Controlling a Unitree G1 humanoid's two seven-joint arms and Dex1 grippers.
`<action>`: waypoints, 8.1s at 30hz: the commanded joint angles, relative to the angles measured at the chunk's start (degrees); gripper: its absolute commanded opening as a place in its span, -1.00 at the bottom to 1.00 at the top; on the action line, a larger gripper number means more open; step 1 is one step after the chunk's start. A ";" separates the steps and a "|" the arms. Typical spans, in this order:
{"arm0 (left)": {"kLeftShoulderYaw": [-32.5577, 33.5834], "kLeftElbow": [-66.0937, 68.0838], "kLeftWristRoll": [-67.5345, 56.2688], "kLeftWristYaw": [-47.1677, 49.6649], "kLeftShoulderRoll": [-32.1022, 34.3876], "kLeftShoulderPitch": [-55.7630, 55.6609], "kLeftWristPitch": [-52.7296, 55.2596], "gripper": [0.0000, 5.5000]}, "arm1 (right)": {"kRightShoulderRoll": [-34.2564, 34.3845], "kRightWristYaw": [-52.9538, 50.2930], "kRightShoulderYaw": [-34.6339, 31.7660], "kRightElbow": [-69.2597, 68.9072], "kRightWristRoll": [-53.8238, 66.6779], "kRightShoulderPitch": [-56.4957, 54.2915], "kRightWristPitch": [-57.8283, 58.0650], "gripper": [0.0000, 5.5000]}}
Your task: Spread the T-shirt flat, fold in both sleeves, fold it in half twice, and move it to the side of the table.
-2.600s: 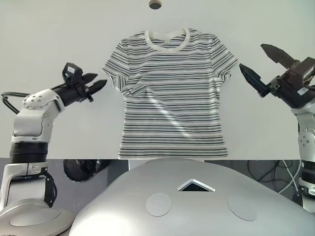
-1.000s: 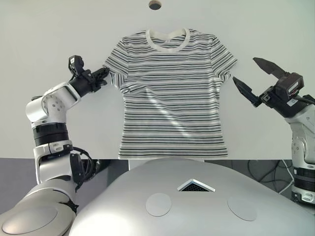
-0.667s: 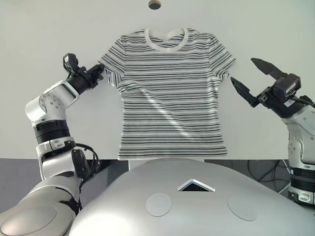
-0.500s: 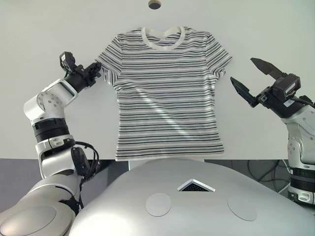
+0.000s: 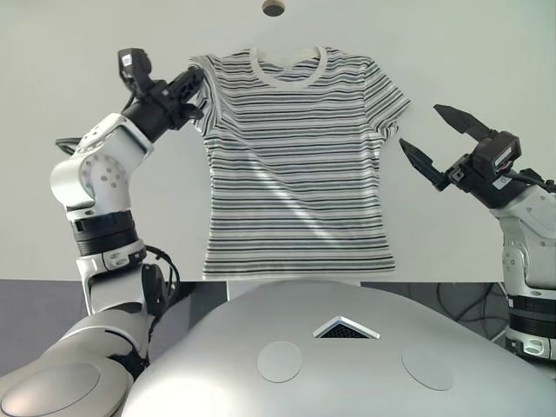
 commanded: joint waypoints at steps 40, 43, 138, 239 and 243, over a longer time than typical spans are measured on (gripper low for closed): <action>-9.24 -18.33 11.66 -9.31 0.76 11.15 -27.60 -0.67 | 6.11 -13.81 2.00 32.15 2.41 -35.10 47.04 0.21; -9.35 -18.41 11.25 -9.12 0.57 11.42 -27.45 -0.67 | 6.31 -13.44 2.45 32.95 2.00 -35.52 46.57 0.02; 5.07 3.31 77.35 0.83 36.90 48.29 -121.86 -0.36 | -15.27 9.22 -7.55 -9.36 -21.43 19.35 -4.17 0.18; -8.48 -14.74 10.05 -25.46 50.12 54.40 -88.98 -1.00 | -22.02 14.63 -14.83 -20.02 -5.94 37.67 -19.87 -0.99; -1.26 -17.24 1.87 -32.15 48.35 60.70 -90.88 -1.00 | -19.21 16.46 -20.06 -20.58 -2.54 39.92 -22.06 -0.99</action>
